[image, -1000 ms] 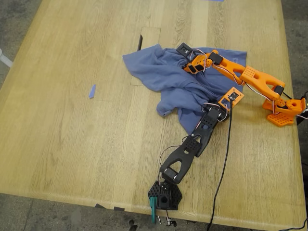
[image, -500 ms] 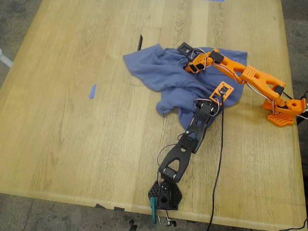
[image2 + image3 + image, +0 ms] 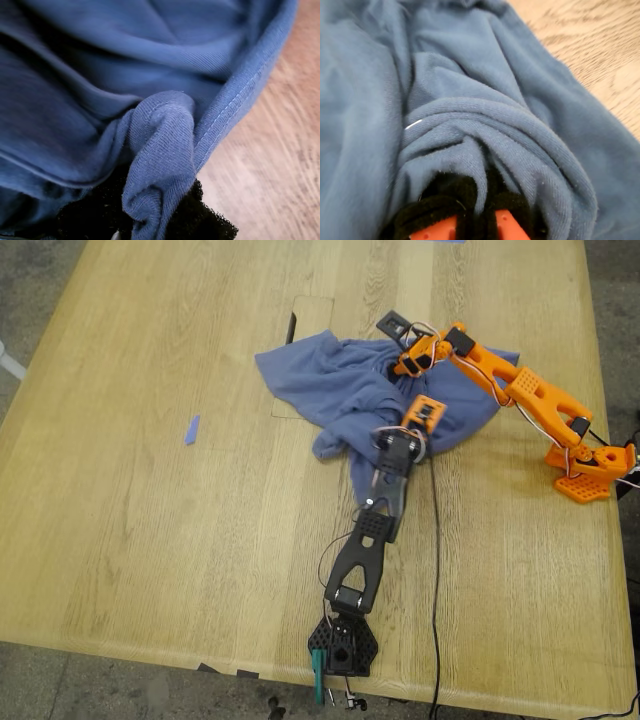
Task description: Fold a T-shirt
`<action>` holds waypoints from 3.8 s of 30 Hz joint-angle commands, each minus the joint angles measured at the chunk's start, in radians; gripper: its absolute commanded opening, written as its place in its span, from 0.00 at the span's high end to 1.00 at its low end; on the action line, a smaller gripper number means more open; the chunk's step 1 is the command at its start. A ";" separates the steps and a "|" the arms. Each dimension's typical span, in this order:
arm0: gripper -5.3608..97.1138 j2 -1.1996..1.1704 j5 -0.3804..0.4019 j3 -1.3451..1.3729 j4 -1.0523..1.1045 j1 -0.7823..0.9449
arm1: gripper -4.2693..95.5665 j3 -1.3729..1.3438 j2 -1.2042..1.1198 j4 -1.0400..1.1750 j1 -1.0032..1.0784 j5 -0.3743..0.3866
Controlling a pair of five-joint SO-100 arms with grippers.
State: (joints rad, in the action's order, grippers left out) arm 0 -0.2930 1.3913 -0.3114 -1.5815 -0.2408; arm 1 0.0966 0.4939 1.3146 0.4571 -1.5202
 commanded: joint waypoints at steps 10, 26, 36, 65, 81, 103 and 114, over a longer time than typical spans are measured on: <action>0.95 -0.543 0.003 -0.018 -0.006 0.129 | 0.96 0.018 0.310 0.044 -0.086 -0.003; 0.95 -0.841 0.005 -0.023 0.149 0.255 | 0.96 0.018 0.575 -0.008 -0.081 -0.025; 0.95 -0.946 0.011 -0.023 0.189 0.405 | 0.96 0.018 0.729 -0.110 -0.061 -0.032; 0.95 -1.224 0.026 -0.028 0.117 0.202 | 0.96 0.018 1.088 -0.094 -0.124 -0.055; 0.95 -1.247 0.009 -0.028 0.155 -0.325 | 0.96 -0.009 1.316 0.028 -0.396 -0.080; 0.95 -1.298 0.026 -0.029 -0.170 -0.851 | 0.96 -1.025 1.976 -0.092 -0.770 -0.103; 0.95 -1.157 0.086 -0.029 -0.314 -0.308 | 0.96 -1.875 2.227 -0.517 -0.744 -0.054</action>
State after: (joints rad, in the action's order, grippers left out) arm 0 -1.4465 1.4634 -0.3129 -1.8423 -0.6842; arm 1 -1.7104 2.7029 0.8713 -0.3145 -1.5800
